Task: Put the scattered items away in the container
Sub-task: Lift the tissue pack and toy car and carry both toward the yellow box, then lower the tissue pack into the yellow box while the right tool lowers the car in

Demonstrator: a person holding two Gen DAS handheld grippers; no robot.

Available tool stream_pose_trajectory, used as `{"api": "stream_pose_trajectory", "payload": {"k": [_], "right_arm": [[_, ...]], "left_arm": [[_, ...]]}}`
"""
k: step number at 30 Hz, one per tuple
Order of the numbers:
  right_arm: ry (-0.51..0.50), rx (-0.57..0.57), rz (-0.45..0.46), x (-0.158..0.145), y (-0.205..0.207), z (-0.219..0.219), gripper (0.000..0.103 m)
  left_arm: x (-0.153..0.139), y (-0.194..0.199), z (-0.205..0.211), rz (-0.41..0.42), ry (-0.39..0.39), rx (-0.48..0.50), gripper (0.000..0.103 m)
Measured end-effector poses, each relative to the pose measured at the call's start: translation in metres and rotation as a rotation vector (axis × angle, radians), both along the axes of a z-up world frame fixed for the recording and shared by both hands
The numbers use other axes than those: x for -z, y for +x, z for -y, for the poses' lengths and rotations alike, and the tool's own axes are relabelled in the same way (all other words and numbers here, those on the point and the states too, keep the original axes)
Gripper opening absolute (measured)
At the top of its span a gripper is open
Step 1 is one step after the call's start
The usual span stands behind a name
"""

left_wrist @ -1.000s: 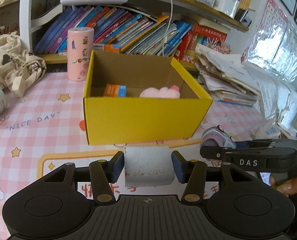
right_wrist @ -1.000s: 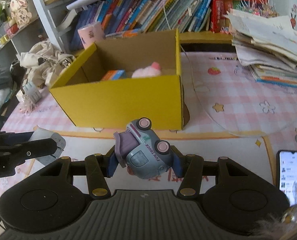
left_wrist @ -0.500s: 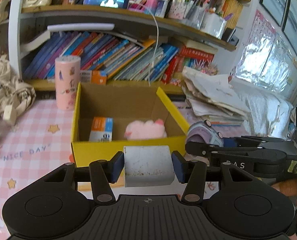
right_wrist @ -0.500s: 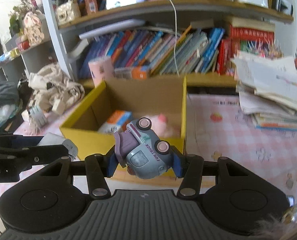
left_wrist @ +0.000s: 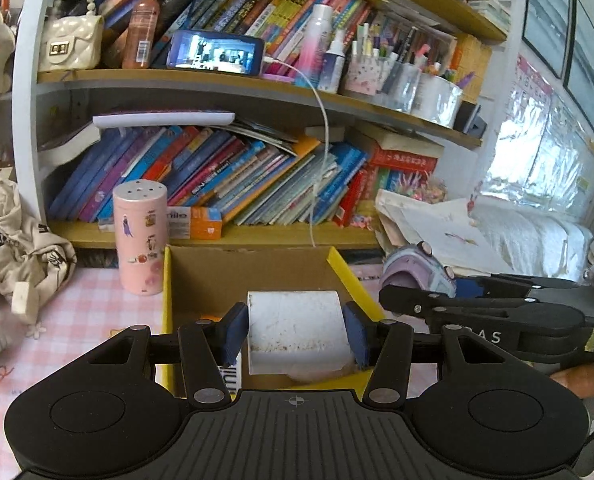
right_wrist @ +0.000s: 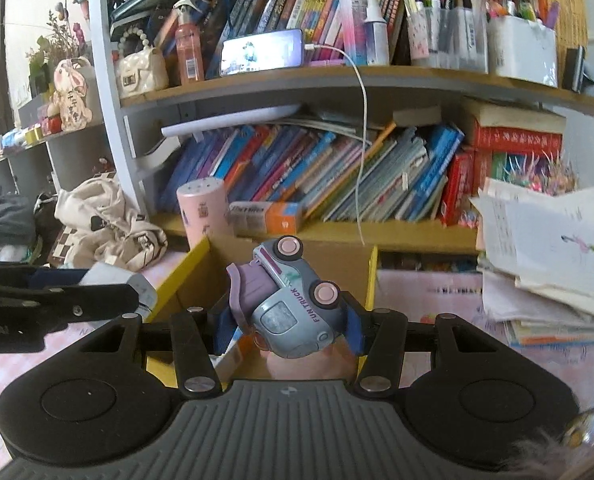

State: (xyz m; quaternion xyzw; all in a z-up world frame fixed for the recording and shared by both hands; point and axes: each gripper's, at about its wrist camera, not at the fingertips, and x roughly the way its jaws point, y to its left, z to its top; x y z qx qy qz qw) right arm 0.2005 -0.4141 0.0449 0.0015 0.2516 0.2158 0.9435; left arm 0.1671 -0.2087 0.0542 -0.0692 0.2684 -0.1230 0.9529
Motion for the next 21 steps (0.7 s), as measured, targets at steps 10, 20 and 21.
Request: {"api": "stream_pose_trajectory", "payload": {"k": [10, 20, 21], "right_arm": [[-0.062, -0.041, -0.052, 0.027, 0.054, -0.023, 0.050], [-0.181, -0.077, -0.152, 0.066, 0.130, -0.043, 0.050], [-0.197, -0.084, -0.157, 0.068, 0.136, -0.046, 0.050]], "left_arm": [[0.023, 0.052, -0.004, -0.043, 0.072, -0.016, 0.050], [0.054, 0.100, 0.002, -0.101, 0.206, 0.007, 0.050], [0.056, 0.105, 0.003, -0.107, 0.220, 0.013, 0.050]]}}
